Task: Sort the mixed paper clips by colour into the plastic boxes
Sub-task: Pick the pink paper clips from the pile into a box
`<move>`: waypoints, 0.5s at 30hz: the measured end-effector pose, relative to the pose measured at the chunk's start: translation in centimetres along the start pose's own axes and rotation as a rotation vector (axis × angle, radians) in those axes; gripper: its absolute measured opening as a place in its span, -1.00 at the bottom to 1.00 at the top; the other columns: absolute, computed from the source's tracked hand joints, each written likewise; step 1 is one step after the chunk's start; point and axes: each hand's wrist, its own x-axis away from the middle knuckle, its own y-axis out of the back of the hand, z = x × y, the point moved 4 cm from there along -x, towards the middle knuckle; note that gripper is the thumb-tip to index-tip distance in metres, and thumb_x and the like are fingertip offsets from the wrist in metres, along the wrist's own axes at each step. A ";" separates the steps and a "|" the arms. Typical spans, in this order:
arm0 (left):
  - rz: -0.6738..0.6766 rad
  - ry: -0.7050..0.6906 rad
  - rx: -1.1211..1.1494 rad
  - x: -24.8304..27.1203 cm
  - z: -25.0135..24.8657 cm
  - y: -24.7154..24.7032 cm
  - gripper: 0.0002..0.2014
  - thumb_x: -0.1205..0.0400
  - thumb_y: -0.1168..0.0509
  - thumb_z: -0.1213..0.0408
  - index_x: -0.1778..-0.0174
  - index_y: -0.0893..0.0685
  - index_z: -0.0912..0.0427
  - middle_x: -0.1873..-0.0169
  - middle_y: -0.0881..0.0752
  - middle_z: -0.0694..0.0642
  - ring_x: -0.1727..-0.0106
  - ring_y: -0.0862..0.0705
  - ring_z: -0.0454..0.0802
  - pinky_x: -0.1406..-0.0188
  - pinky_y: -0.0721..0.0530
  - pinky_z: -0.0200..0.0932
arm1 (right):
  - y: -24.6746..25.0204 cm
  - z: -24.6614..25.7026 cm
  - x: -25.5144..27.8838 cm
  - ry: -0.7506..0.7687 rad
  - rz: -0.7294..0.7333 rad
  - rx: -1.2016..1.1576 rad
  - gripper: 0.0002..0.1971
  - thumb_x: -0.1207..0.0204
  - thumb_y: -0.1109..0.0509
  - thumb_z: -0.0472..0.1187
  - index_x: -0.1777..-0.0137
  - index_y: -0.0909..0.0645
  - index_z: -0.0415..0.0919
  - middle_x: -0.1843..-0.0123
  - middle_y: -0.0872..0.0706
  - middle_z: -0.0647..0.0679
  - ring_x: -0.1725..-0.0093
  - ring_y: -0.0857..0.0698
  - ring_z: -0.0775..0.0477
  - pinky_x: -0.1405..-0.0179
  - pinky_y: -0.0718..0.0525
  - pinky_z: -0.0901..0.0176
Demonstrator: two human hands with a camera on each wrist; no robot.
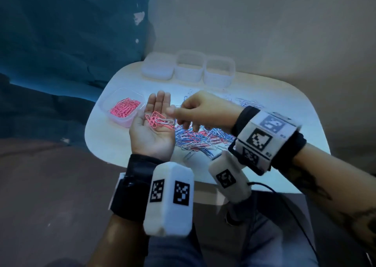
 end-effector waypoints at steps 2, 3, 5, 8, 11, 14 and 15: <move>-0.014 0.000 0.009 0.3 0.5 -0.5 -0.56 -0.76 0.19 0.25 0.18 -0.57 0.22 0.50 -0.76 0.07 -0.29 -0.59 -0.01 0.21 -0.60 -0.19 | -0.3 -0.1 0.2 0.054 -0.043 0.028 -0.69 -0.47 -0.43 -0.01 0.45 -0.55 -0.11 0.48 -0.60 0.06 0.59 -0.48 0.27 0.55 -0.39 0.49; -0.020 0.003 0.006 0.2 0.8 -0.6 -0.56 -0.77 0.19 0.25 0.18 -0.57 0.22 0.50 -0.76 0.08 -0.38 -0.53 0.01 0.21 -0.59 -0.19 | -0.2 -0.3 0.2 0.065 -0.057 0.017 -0.70 -0.47 -0.45 -0.09 0.47 -0.54 -0.09 0.49 -0.59 0.06 0.57 -0.47 0.26 0.51 -0.38 0.46; -0.015 0.016 -0.002 -0.3 1.0 -0.4 -0.56 -0.77 0.19 0.25 0.17 -0.58 0.23 0.45 -0.78 0.09 -0.40 -0.54 0.03 0.19 -0.60 -0.16 | 0.3 -0.8 0.4 0.034 -0.058 -0.087 -0.72 -0.49 -0.43 -0.18 0.44 -0.52 -0.11 0.50 -0.55 0.05 0.54 -0.40 0.19 0.57 -0.32 0.42; 0.016 0.009 0.090 -1.1 0.8 0.2 -0.59 -0.77 0.13 0.22 0.12 -0.60 0.27 0.32 -0.79 0.17 -0.20 -0.69 0.05 0.06 -0.64 -0.07 | 2.0 -1.9 0.6 -0.043 -0.104 -0.296 -0.73 -0.52 -0.39 -0.17 0.40 -0.47 -0.11 0.48 -0.52 0.03 0.64 -0.34 0.23 0.68 -0.20 0.42; 0.028 -0.029 0.081 -1.3 -0.1 0.9 -0.64 -0.74 0.08 0.28 0.13 -0.61 0.27 0.31 -0.80 0.17 0.18 -0.80 0.04 0.19 -0.75 -0.12 | 4.7 -3.7 -0.3 -0.102 -0.252 -0.064 -0.68 -0.52 -0.39 -0.12 0.44 -0.44 -0.11 0.47 -0.52 0.01 0.61 -0.43 0.23 0.62 -0.32 0.40; 0.033 -0.047 0.073 -1.1 -0.7 1.4 -0.64 -0.72 0.07 0.28 0.13 -0.62 0.27 0.31 -0.80 0.17 0.26 -0.81 0.05 0.21 -0.76 -0.09 | 4.9 -4.7 -1.6 -0.148 -0.254 0.434 -0.74 -0.48 -0.43 -0.09 0.37 -0.48 -0.12 0.31 -0.57 -0.04 0.24 -0.53 -0.02 0.23 -0.40 0.24; 0.033 -0.050 0.069 -1.1 -0.8 1.4 -0.64 -0.72 0.07 0.27 0.12 -0.62 0.28 0.31 -0.80 0.17 0.25 -0.81 0.04 0.20 -0.76 -0.09 | 4.4 -4.4 -2.0 -0.111 -0.244 0.481 -0.84 -0.48 -0.43 -0.14 0.27 -0.55 -0.14 0.23 -0.57 -0.03 0.17 -0.52 -0.03 0.18 -0.39 0.23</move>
